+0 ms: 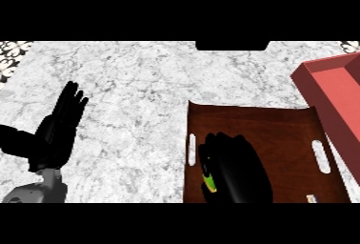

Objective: Pick the lemon from the tray and place it in the cardboard box

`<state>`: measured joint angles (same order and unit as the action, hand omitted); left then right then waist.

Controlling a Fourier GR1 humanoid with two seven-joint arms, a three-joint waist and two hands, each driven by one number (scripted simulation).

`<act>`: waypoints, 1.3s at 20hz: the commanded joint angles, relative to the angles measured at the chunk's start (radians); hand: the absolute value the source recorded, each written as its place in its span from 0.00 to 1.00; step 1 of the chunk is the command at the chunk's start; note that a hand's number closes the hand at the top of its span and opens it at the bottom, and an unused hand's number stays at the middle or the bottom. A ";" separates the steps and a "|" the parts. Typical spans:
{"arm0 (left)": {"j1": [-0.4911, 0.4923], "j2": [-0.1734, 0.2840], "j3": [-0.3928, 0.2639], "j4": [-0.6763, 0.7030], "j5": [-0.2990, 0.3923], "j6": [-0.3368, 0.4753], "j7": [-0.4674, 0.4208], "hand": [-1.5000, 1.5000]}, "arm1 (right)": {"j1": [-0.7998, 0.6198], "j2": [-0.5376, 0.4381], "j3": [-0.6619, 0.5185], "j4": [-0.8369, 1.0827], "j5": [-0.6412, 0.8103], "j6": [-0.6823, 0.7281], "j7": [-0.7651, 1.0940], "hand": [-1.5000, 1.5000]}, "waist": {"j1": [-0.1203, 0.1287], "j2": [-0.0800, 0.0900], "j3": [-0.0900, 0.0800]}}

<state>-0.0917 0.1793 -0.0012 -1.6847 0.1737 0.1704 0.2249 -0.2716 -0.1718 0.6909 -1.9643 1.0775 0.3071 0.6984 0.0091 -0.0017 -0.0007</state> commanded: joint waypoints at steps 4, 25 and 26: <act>-0.014 0.027 0.040 -0.005 0.021 -0.017 0.024 0.50 | -0.132 0.162 -0.121 -0.147 0.032 0.042 0.159 1.00 | -0.009 -0.001 0.000; 0.025 -0.008 0.045 0.053 0.006 -0.073 -0.072 0.50 | -0.190 -0.149 -0.886 0.019 -0.135 -0.012 -0.110 1.00 | -0.004 0.004 0.001; -0.067 0.023 0.074 0.045 0.021 -0.053 0.025 0.50 | -0.238 -0.192 -0.905 0.043 -0.131 0.027 -0.098 1.00 | -0.007 0.003 0.001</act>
<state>-0.1130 0.1731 0.0429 -1.6381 0.1725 0.1319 0.2031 -0.4930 -0.2788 -0.1230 -2.0172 0.9456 0.3667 0.6753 0.0014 0.0014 0.0002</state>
